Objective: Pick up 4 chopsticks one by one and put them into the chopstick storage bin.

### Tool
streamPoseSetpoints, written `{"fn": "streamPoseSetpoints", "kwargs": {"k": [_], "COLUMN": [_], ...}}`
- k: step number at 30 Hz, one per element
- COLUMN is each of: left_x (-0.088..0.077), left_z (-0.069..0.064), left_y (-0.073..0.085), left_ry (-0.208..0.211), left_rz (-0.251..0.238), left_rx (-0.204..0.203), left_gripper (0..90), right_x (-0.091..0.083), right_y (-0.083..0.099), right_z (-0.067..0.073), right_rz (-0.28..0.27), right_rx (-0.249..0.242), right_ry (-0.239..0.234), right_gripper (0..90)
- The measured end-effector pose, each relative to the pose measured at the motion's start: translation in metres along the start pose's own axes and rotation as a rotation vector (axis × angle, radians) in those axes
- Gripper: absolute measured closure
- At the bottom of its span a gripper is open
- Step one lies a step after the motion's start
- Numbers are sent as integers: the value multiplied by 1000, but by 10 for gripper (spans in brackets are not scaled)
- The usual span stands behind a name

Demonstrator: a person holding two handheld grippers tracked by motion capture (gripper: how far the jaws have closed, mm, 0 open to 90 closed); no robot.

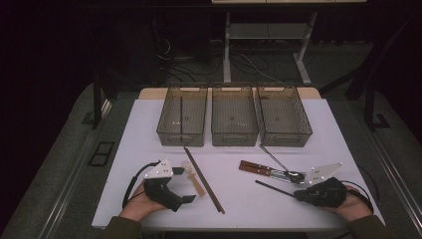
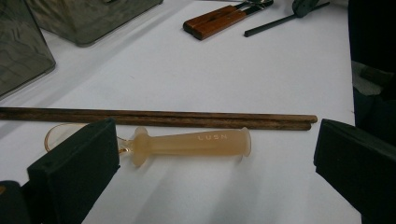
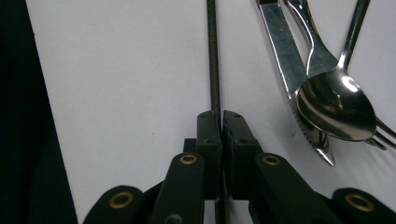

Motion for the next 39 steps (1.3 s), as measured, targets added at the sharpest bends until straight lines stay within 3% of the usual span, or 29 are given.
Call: {"fn": "streamPoseSetpoints", "kwargs": {"k": [11, 29, 39], "left_x": [0, 0, 1], "left_z": [0, 1, 1], "left_y": [0, 0, 1], "left_ry": [2, -1, -6], "left_rz": [3, 5, 7], "left_rx": [3, 5, 1], "left_gripper": [0, 0, 0], "right_x": [-4, -16, -16], "right_y": [-8, -20, -35], "right_z": [0, -5, -7], "right_rz": [-35, -123, -140], "right_rx": [3, 19, 37], "right_ry": [-25, -16, -16], "right_gripper": [862, 862, 862]}}
Point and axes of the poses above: each handheld gripper's, and its own axes: x roughly forward along the jaws, y roughly out of its underside, z roughly to its left, the point moved 1 cm from there along x, roughly forward along the jaws, and after that the axes turned 3 degrees about x, right-handed, at the moved point
